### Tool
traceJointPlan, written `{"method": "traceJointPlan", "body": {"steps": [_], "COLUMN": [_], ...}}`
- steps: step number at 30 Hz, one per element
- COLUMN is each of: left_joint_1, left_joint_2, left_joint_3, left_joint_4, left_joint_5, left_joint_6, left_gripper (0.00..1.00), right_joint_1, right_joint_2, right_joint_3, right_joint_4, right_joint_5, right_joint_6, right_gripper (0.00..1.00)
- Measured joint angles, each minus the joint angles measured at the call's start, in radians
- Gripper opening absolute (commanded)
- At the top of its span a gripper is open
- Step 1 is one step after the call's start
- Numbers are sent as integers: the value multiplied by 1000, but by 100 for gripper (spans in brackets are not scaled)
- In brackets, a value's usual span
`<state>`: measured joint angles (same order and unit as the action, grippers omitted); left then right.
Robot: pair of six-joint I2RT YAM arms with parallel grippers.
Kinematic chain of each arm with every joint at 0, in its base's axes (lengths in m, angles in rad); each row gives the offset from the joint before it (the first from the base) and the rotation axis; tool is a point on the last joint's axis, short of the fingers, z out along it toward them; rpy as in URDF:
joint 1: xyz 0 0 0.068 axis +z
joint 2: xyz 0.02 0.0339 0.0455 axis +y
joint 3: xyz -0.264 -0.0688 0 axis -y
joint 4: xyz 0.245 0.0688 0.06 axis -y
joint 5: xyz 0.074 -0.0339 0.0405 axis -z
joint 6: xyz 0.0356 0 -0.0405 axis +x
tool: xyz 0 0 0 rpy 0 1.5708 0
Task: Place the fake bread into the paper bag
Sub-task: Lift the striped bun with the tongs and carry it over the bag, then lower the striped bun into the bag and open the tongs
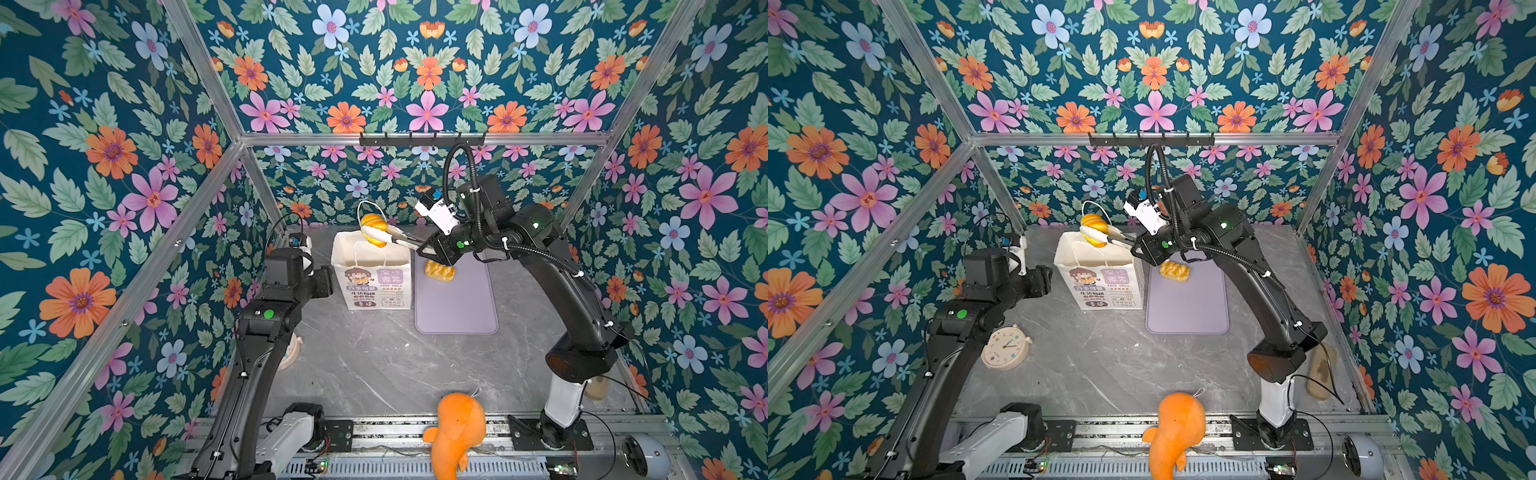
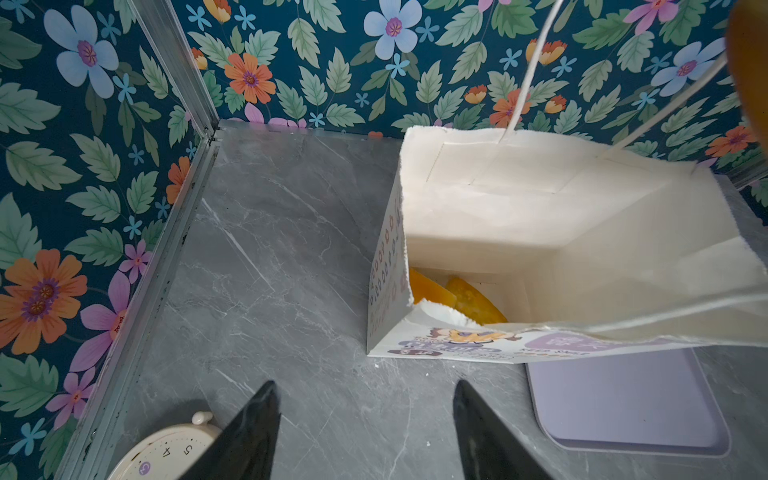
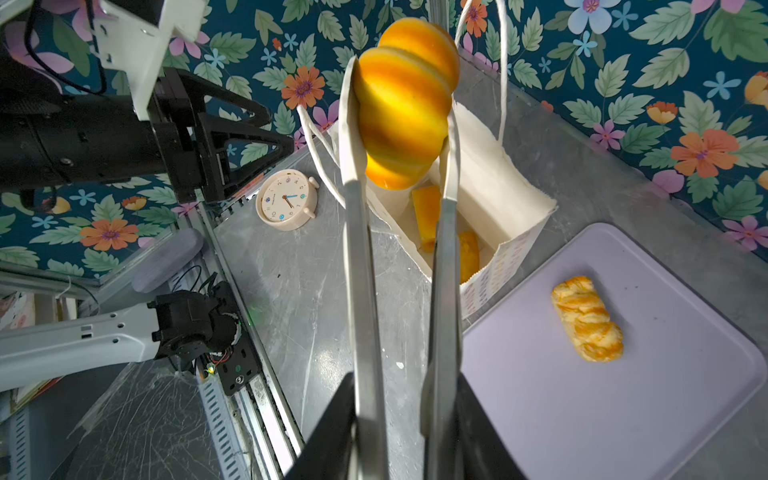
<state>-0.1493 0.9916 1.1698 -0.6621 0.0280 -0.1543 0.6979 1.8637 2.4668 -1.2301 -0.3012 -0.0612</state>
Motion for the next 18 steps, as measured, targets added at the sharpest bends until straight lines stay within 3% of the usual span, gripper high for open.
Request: {"method": "traceJointPlan", "body": {"steps": [18], "left_joint_1": [0], "left_joint_2": [6], "left_joint_3": [50], "left_joint_4": [-51], "left_joint_5": [-4], "left_joint_6": [0], "left_gripper": [67], "right_joint_1": [-53], "right_joint_2": [61], "right_joint_3": [33], "right_joint_4": [-65], "right_joint_5": [-35], "right_joint_6": [-135], "right_gripper": [34]}}
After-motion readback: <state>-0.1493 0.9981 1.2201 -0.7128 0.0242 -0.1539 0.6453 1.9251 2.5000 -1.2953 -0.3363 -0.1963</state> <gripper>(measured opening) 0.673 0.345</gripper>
